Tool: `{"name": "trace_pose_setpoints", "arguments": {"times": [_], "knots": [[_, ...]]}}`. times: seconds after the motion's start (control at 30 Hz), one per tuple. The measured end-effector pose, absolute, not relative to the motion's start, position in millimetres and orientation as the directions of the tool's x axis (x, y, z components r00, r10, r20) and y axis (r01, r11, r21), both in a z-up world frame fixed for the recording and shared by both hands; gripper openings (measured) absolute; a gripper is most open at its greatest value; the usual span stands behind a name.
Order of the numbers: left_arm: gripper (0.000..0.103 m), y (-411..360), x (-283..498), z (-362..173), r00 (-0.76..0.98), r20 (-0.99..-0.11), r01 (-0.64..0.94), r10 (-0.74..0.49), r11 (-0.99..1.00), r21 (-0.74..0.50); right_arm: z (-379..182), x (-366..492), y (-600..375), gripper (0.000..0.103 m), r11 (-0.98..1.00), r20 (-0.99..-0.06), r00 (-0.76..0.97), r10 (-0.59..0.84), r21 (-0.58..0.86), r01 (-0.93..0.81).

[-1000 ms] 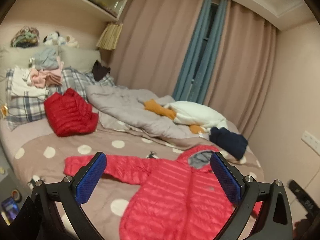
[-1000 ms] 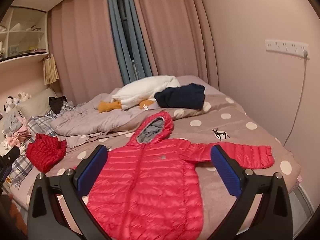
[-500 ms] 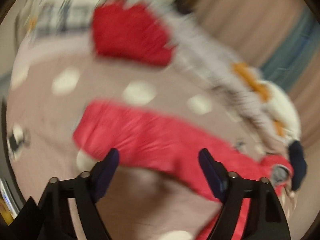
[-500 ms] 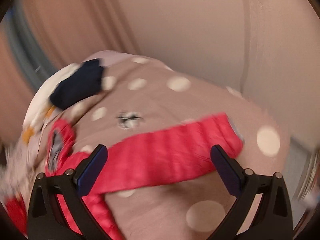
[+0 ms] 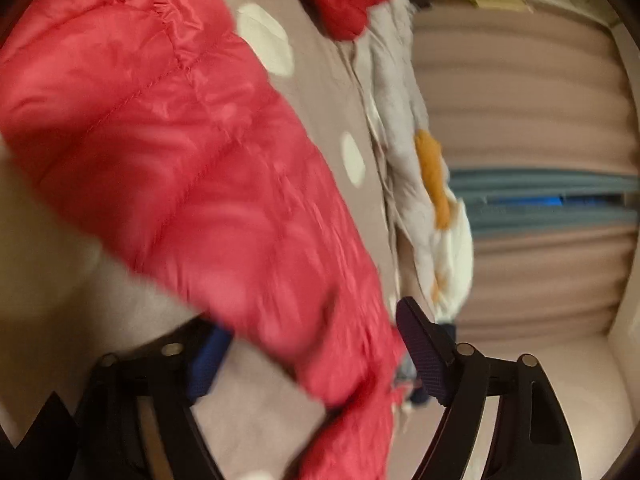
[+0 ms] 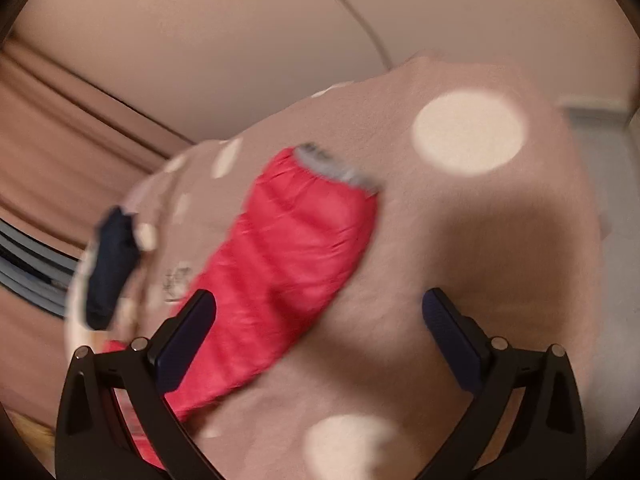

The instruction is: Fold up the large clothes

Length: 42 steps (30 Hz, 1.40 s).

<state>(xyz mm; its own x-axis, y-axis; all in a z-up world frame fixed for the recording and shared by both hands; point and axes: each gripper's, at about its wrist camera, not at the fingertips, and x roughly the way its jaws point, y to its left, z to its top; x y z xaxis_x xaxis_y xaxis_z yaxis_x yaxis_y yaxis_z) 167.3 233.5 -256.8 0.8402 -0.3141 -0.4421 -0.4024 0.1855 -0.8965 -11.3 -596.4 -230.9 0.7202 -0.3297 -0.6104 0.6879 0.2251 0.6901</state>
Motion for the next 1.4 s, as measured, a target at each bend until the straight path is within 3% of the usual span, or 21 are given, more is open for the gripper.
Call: {"name": "trace_pose_setpoints", "arguments": {"times": [0.03,0.07,0.1,0.13,0.2,0.27,0.33,0.43,0.67,0.77,0.9,1.0,1.13,1.23,1.33,1.4], "knots": [[0.052,235.5,171.2,-256.7,0.821,-0.486,-0.444,-0.300,0.200,-0.873,-234.7,-5.5,-596.6,0.103,0.209,-0.566,0.778,-0.274,0.754,0.622],[0.029,238.4,174.8,-257.2,0.789,-0.543,-0.498,-0.288,0.219,-0.839,-238.6,2.6,-596.5,0.103,0.189,-0.536,0.815,-0.220,0.796,0.575],[0.018,240.6,174.1,-258.3,0.760,-0.593,-0.549,-0.266,0.226,-0.805,-240.1,11.6,-595.7,0.103,0.187,-0.525,0.830,-0.186,0.811,0.555],[0.018,241.8,169.6,-259.8,0.765,-0.594,-0.556,-0.251,0.210,-0.804,-238.1,19.5,-593.7,0.103,0.210,-0.536,0.824,-0.183,0.797,0.566],[0.016,240.1,154.5,-249.6,0.767,-0.611,-0.571,-0.197,0.227,-0.789,-233.7,28.5,-591.3,0.088,0.248,-0.553,0.808,-0.206,0.769,0.589],[0.016,235.1,139.5,-230.9,0.739,-0.666,-0.609,-0.105,0.319,-0.726,-235.5,37.8,-594.8,0.013,0.259,-0.554,0.804,-0.214,0.762,0.594],[0.016,232.4,131.7,-219.4,0.701,-0.711,-0.636,-0.058,0.401,-0.660,-247.9,42.0,-603.5,0.009,0.216,-0.624,0.758,-0.188,0.727,0.652],[0.016,230.3,110.8,-194.2,0.687,-0.726,-0.637,0.034,0.509,-0.579,-243.1,31.1,-607.0,0.008,0.225,-0.583,0.787,-0.200,0.755,0.616],[0.016,225.4,117.4,-171.7,0.655,-0.746,-0.619,0.120,0.651,-0.439,-204.4,47.2,-600.7,0.009,0.377,-0.628,0.731,-0.266,0.630,0.678],[0.016,219.7,134.6,-169.7,0.660,-0.732,-0.613,0.167,0.684,-0.396,-174.4,59.6,-583.5,0.009,0.451,-0.576,0.761,-0.299,0.618,0.644],[0.016,214.0,150.7,-164.5,0.667,-0.716,-0.617,0.205,0.691,-0.377,-107.8,88.8,-528.2,0.009,0.613,-0.439,0.859,-0.262,0.612,0.500],[0.016,202.8,157.6,-158.0,0.654,-0.711,-0.621,0.260,0.721,-0.307,-62.3,109.9,-461.5,0.009,0.752,-0.352,0.922,-0.164,0.560,0.348],[0.016,191.0,160.2,-149.8,0.669,-0.687,-0.603,0.283,0.747,-0.279,-43.6,155.2,-349.8,0.009,0.826,-0.294,0.945,0.145,0.561,0.047],[0.016,187.8,159.5,-145.0,0.680,-0.677,-0.589,0.281,0.759,-0.276,-69.7,188.2,-265.0,0.012,0.827,-0.350,0.880,0.321,0.557,-0.080],[0.016,186.4,161.3,-143.3,0.672,-0.687,-0.578,0.276,0.776,-0.253,-100.6,202.0,-210.6,0.015,0.840,-0.439,0.820,0.368,0.534,-0.091],[0.016,188.8,159.1,-143.4,0.683,-0.682,-0.565,0.262,0.781,-0.266,-118.4,209.8,-188.9,0.029,0.848,-0.499,0.777,0.384,0.523,-0.083]]}}
